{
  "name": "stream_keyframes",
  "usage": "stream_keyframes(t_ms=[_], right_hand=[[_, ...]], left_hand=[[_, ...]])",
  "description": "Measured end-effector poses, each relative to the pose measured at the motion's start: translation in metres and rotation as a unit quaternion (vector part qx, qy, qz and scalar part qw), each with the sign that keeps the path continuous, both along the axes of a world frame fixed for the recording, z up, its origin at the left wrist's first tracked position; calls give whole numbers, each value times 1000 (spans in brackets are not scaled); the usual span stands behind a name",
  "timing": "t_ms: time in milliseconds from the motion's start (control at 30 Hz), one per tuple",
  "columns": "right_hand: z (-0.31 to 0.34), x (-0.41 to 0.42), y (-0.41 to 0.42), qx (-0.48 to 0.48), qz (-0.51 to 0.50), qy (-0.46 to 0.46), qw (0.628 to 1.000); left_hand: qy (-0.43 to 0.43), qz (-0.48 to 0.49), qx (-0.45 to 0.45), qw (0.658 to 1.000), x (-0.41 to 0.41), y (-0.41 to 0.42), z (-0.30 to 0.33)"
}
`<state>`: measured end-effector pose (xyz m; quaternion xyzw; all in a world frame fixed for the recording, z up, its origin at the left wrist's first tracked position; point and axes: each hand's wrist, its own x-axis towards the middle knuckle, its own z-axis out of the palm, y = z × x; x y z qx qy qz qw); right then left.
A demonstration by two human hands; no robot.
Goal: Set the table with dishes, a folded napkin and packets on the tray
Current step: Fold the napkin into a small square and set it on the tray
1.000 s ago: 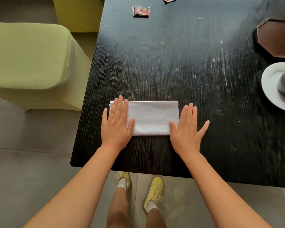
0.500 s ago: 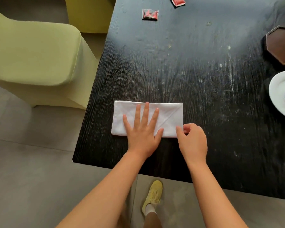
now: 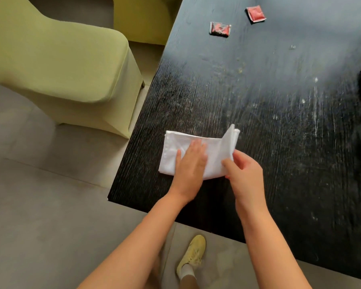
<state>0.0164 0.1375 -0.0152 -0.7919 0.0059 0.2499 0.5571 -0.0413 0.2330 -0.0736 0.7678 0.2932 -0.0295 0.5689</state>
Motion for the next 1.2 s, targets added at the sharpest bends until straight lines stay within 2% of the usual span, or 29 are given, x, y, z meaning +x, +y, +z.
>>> stream_keyframes(t_ms=[33, 67, 100, 167, 333, 500, 633, 733, 867, 933, 1000, 1133, 1200], right_hand=[[3, -3, 8, -5, 15, -16, 1000], [5, -6, 15, -20, 28, -31, 999], [5, -11, 22, -44, 41, -48, 997], [5, -22, 34, -102, 66, -90, 989], [0, -46, 57, -158, 126, -153, 967], [-7, -52, 51, -121, 181, -205, 954], [-17, -43, 37, -168, 155, -330, 916], [-26, -33, 31, -201, 158, -366, 895], [-36, -26, 32, -250, 216, -358, 874], [-42, -26, 37, -279, 259, -353, 855], [-50, -27, 43, -308, 313, -336, 833], [-71, -29, 49, -350, 365, -301, 809], [-77, -28, 50, -356, 363, -297, 808]], left_hand=[[-23, 89, -148, 985, -1, 6, 15], [-37, 164, -267, 949, -2, 14, 25], [-38, 204, -333, 920, -4, 24, 32], [-15, 203, -352, 914, -7, 43, 42], [-16, 179, -167, 970, -7, 69, 53], [2, 145, 9, 989, -17, 81, 45], [-15, 111, 142, 983, -25, 82, 37], [-24, 93, 195, 976, -26, 84, 28], [-48, 109, 178, 977, -21, 87, 22], [-42, 128, 149, 980, -17, 90, 18], [-33, 141, 163, 976, -14, 93, 15], [-21, 119, 350, 929, -19, 92, 9], [-47, 18, 410, 911, -24, 88, 6]])
